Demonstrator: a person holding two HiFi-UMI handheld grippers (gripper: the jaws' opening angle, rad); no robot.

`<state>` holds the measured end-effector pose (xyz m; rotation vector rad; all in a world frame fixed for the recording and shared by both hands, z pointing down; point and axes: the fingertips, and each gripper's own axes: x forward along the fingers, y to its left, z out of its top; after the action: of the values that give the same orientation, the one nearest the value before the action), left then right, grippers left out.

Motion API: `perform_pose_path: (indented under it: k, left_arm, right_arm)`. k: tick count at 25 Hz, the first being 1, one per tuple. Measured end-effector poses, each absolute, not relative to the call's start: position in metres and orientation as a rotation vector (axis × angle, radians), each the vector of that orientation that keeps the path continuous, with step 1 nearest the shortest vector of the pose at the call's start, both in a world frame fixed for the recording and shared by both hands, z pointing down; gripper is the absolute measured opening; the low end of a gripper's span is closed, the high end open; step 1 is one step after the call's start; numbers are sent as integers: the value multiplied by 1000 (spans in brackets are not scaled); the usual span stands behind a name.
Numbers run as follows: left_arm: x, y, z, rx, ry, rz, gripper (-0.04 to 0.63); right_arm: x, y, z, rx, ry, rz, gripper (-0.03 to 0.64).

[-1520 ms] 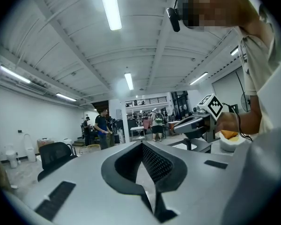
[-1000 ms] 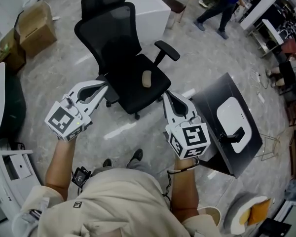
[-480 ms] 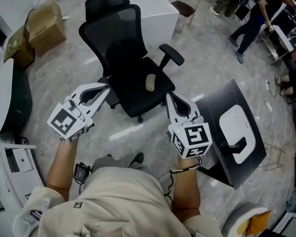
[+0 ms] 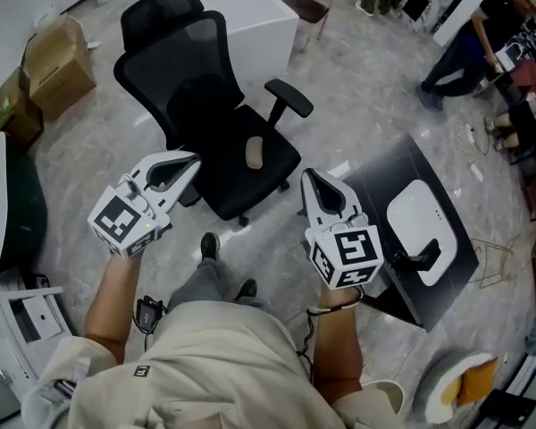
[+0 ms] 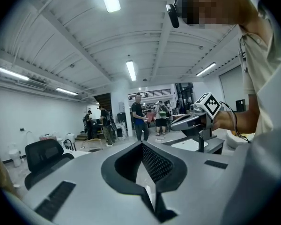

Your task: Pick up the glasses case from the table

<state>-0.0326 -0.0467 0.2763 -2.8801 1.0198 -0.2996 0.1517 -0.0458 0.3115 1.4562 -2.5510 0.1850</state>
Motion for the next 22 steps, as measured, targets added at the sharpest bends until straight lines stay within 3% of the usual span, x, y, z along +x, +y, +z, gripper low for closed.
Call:
perform_pose_path:
  k: [22]
  left_arm:
    - [-24,-200,305,-3006,606,-259,14]
  right_arm:
    - [145,-141,324,1773,-2309,233,24]
